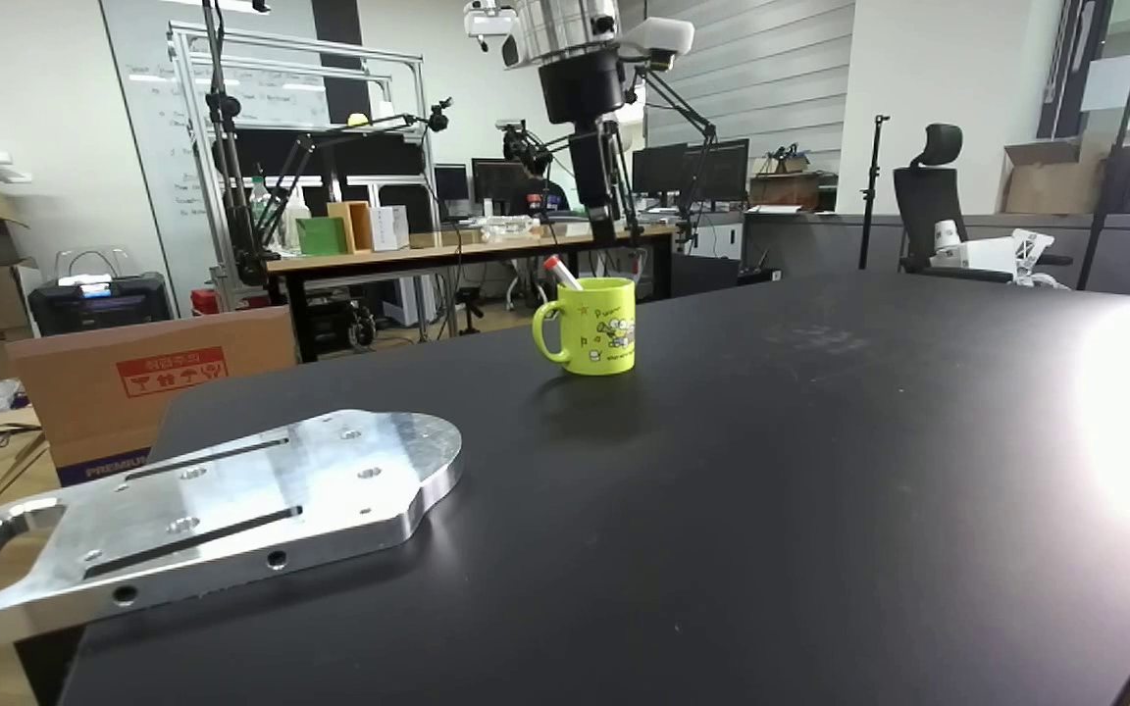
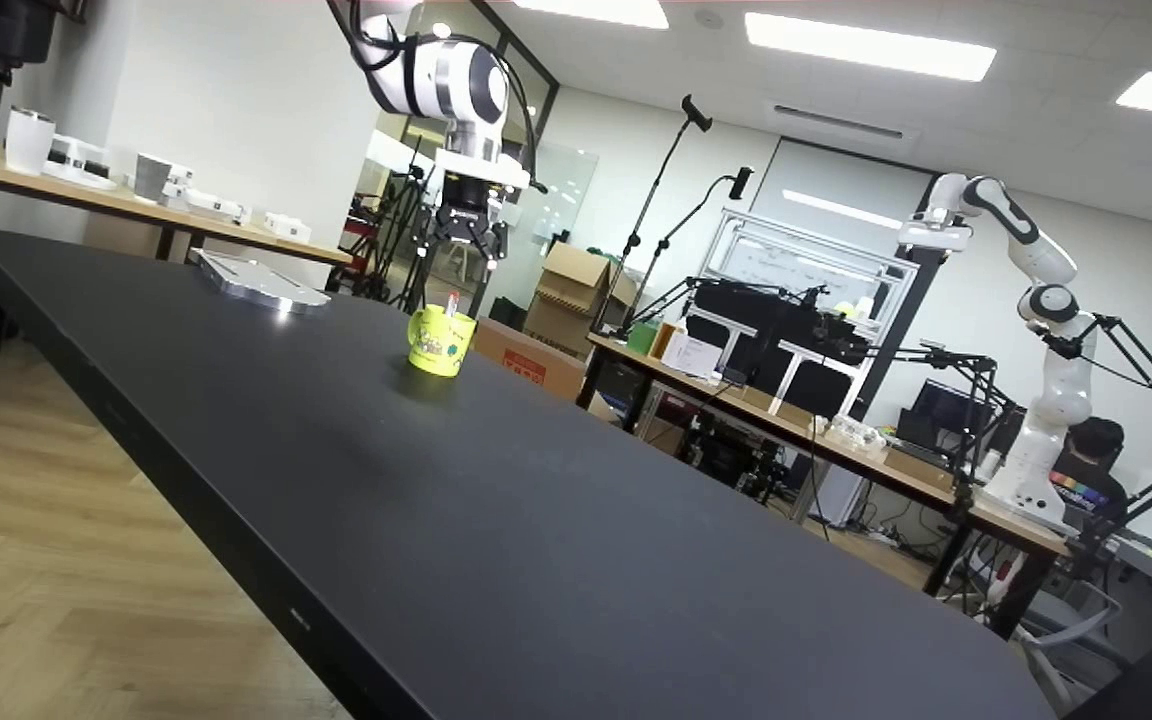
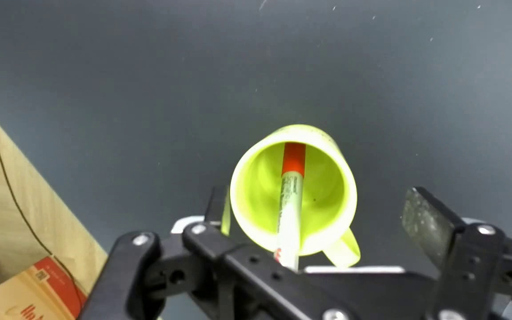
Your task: Take the marker out of the mug and put it on the table
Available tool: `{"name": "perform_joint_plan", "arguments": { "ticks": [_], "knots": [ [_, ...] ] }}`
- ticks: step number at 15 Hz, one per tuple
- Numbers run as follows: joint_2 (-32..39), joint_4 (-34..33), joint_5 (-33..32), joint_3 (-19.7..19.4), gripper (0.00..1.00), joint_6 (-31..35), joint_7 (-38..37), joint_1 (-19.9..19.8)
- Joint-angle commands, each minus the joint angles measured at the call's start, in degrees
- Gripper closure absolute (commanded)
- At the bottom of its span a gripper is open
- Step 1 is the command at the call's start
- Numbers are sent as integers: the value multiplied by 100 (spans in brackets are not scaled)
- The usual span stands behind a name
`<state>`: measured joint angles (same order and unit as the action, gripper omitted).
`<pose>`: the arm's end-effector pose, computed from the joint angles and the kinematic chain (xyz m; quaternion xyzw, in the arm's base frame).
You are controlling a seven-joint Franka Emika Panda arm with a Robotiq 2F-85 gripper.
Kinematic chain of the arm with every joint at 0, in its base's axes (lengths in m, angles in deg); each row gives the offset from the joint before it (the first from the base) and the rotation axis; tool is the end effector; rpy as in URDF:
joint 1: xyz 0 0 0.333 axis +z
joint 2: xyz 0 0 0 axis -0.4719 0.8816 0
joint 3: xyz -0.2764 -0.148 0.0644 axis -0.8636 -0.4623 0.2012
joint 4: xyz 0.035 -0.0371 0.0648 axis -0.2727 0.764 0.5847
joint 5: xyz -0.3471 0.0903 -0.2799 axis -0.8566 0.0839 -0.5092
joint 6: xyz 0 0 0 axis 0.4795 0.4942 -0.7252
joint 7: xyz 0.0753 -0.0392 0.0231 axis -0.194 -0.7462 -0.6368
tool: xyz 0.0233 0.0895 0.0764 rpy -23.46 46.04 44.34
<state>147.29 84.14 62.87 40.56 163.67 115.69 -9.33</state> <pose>0.8255 0.2768 0.2585 0.9009 0.4188 -0.0123 0.1131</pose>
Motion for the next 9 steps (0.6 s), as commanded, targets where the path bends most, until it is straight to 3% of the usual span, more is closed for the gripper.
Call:
{"name": "perform_joint_plan", "arguments": {
  "ticks": [1, 6, 9],
  "knots": [
    [360, -436, 34, -4, 0, 712, -156, 18],
    [571, -408, 46, -12, 0, 1995, -302, 12],
    [795, -728, 387, -61, 0, 1872, -481, 48]
  ]
}}
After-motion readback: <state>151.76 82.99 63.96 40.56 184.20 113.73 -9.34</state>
